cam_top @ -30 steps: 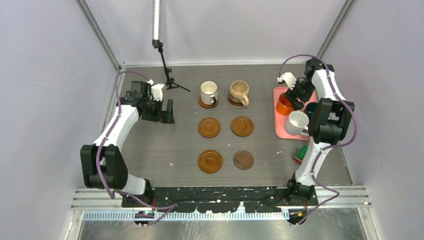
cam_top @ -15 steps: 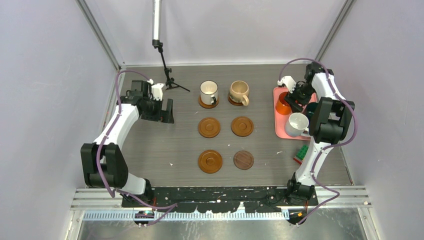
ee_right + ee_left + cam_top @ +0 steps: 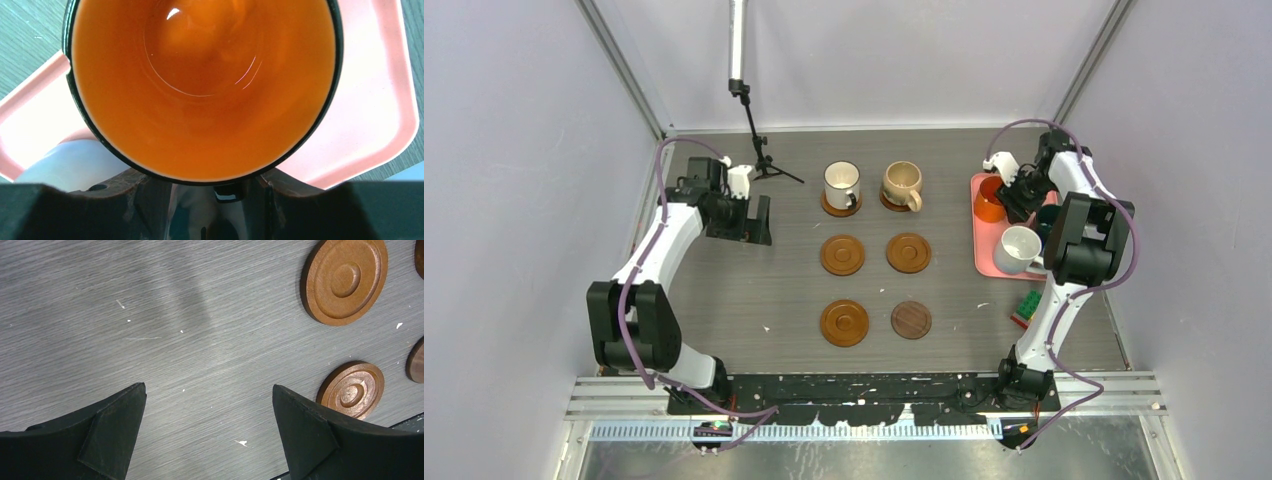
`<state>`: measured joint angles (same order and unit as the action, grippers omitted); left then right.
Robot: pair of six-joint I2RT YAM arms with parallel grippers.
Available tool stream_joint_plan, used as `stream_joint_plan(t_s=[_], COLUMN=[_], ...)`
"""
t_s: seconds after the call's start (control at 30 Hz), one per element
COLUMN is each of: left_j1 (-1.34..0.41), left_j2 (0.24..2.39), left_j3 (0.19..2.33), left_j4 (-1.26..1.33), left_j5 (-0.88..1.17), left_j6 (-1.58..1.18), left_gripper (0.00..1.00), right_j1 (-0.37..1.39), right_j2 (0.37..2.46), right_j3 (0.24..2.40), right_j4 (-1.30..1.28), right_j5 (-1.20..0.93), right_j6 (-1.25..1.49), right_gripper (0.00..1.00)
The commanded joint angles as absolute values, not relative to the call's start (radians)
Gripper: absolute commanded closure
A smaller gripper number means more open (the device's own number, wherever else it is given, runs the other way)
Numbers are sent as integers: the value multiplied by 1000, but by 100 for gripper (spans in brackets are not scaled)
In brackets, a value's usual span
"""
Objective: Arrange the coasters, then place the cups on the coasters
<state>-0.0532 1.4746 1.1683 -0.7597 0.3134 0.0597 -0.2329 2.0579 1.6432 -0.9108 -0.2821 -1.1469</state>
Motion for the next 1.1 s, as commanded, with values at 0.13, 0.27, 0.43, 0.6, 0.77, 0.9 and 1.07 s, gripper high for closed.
stream_joint_plan(t_s=[0.13, 0.27, 0.43, 0.6, 0.77, 0.9, 1.07], left_j1=[-59, -58, -58, -58, -59, -59, -58], left_j2=[1489, 1492, 1495, 1492, 1485, 1477, 1474], left_j3=[1220, 1220, 1234, 1232, 1216, 1208, 1197], left_j4=[-772, -774, -790, -797, -784, -773, -759], left_j5=[308, 305, 297, 291, 291, 294, 306], left_j6=[66, 66, 80, 89, 86, 85, 77], left_gripper=[0, 0, 0, 0, 0, 0, 0], right_j1=[-229, -230, -229, -229, -230, -229, -228], right_j2=[2068, 2066, 2068, 2056, 2009, 1973, 1938], right_j3=[1640, 1612, 1594, 1580, 1545, 1544, 1577], right_j4=[-838, -800, -763, -731, -730, -731, -714], right_j5=[-350, -353, -371, -388, -392, -404, -415], right_j6=[-1062, -1046, -1036, -1015, -1071, -1063, -973], right_gripper=[49, 49, 51, 60, 71, 87, 99])
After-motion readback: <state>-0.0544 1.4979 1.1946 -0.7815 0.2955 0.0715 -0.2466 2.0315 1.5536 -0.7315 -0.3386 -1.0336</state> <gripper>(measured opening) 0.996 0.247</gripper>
